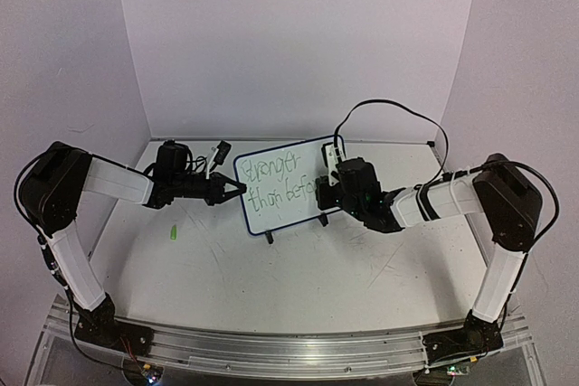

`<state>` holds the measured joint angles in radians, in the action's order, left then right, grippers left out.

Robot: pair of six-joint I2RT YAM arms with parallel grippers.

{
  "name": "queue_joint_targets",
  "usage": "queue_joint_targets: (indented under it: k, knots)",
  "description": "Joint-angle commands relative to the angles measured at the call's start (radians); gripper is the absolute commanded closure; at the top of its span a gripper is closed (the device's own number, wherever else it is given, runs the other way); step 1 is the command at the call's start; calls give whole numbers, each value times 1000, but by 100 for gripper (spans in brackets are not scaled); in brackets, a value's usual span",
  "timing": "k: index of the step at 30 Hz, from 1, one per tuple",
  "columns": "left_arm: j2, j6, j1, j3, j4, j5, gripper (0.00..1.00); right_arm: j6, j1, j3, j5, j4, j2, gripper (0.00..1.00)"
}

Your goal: Write a sentence on the whiteboard

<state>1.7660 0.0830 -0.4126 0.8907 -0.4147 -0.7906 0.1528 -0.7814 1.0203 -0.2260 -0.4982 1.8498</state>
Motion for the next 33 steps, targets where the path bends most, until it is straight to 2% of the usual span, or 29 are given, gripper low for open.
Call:
queue_joint_targets:
  k: [1, 18, 25, 33]
  knots:
    - [13, -117, 12, 14, 70, 141, 100, 5, -2, 0, -23, -13, 22, 100]
    - [5, -121, 11, 4, 70, 142, 100, -53, 12, 107, -72, -14, 22, 100]
    - [6, -121, 10, 4, 70, 143, 100, -47, 22, 89, -101, -16, 9, 100]
    - [15, -118, 11, 11, 70, 142, 100, -35, 26, 14, -79, -29, -84, 100]
